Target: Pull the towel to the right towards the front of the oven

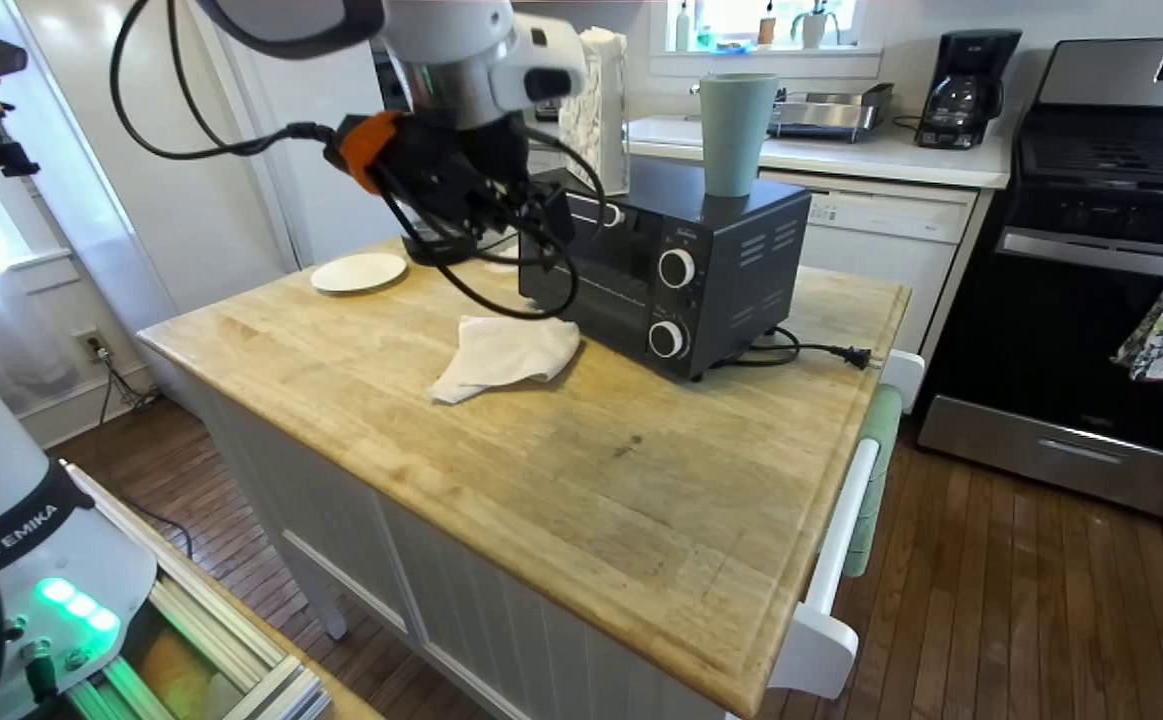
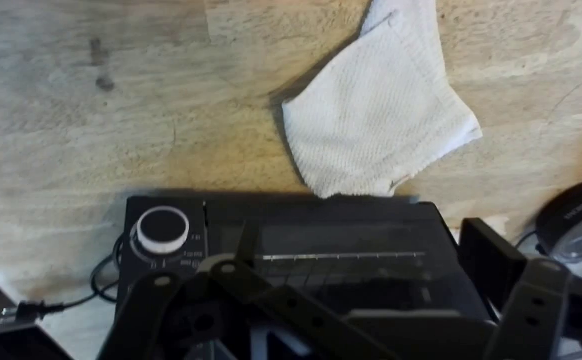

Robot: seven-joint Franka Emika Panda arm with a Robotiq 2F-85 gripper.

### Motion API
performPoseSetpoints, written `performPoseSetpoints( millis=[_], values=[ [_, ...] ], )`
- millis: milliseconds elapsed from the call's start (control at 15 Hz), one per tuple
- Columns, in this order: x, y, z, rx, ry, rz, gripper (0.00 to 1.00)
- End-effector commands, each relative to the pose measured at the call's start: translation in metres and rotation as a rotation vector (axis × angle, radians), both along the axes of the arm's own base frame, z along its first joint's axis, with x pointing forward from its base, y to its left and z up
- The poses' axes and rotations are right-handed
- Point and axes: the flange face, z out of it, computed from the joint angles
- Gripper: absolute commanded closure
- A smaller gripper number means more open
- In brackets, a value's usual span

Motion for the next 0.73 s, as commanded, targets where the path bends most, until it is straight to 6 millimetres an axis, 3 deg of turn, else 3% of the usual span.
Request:
performPoseSetpoints(
  millis=[0,267,333,667],
  values=[
    [-0.041,0.011,0.060,-0.048,-0.133,0.026,0.00],
    [-0.060,0.018,0.095,0.016,-0.140,0.180,0.00],
    [-0.050,0.010,0.085,-0.013,-0.128,0.096,0.00],
    [-0.059,0.018,0.096,0.021,-0.146,0.154,0.00]
  ],
)
